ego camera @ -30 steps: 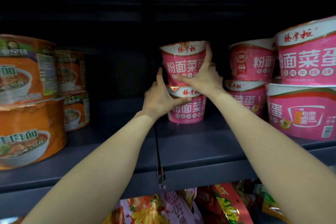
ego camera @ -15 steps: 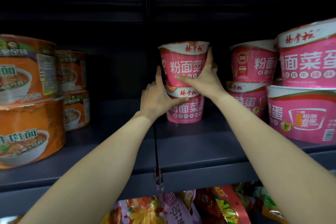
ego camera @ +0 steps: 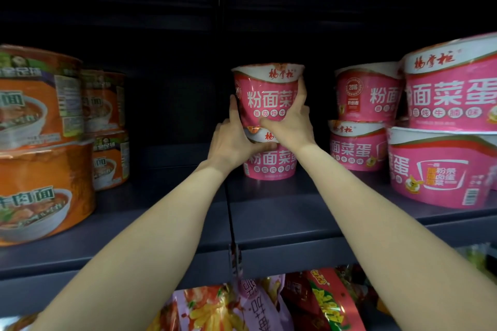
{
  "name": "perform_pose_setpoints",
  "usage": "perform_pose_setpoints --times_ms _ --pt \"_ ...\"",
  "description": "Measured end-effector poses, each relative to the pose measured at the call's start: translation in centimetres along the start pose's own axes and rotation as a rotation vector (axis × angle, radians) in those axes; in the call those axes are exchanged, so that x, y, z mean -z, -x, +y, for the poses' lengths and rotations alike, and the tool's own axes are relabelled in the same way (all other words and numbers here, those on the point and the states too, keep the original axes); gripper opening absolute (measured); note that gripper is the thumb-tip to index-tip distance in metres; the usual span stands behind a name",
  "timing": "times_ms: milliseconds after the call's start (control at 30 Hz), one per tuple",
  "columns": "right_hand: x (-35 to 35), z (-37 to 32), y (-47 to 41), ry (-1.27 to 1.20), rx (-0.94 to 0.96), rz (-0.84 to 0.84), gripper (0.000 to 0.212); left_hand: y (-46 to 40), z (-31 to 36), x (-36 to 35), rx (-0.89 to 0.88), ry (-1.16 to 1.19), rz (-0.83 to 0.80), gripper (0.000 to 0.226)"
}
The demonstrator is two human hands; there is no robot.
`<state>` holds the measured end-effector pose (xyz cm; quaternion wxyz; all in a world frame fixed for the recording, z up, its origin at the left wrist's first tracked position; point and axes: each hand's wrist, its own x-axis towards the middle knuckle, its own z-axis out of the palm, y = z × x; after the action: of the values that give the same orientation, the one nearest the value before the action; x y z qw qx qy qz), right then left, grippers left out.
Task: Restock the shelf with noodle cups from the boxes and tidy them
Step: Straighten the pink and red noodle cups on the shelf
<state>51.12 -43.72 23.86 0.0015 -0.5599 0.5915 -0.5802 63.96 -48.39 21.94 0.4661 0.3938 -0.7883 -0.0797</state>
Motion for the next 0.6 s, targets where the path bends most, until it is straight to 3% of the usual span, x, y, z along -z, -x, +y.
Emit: perform_pose_setpoints --times_ms 200,433,533,600 --pt "0.5 -0.6 0.1 0.068 -0.025 0.0 0.112 0.1 -0.1 0.2 -0.03 0.013 -0.033 0.133" --pt "1.5 -0.5 0.9 0.101 -0.065 -0.086 0.095 0.6 -0.2 0.7 -0.054 0.025 -0.027 0.127" --pt "3.2 -0.4 2.1 0.257 -0.037 -0.116 0.084 0.8 0.5 1.0 -0.037 -0.136 0.047 0.116" --pt "4.6 -0.4 3.4 0.409 0.033 -0.112 0.07 1.0 1.1 1.6 -0.049 -0.194 0.165 0.095"
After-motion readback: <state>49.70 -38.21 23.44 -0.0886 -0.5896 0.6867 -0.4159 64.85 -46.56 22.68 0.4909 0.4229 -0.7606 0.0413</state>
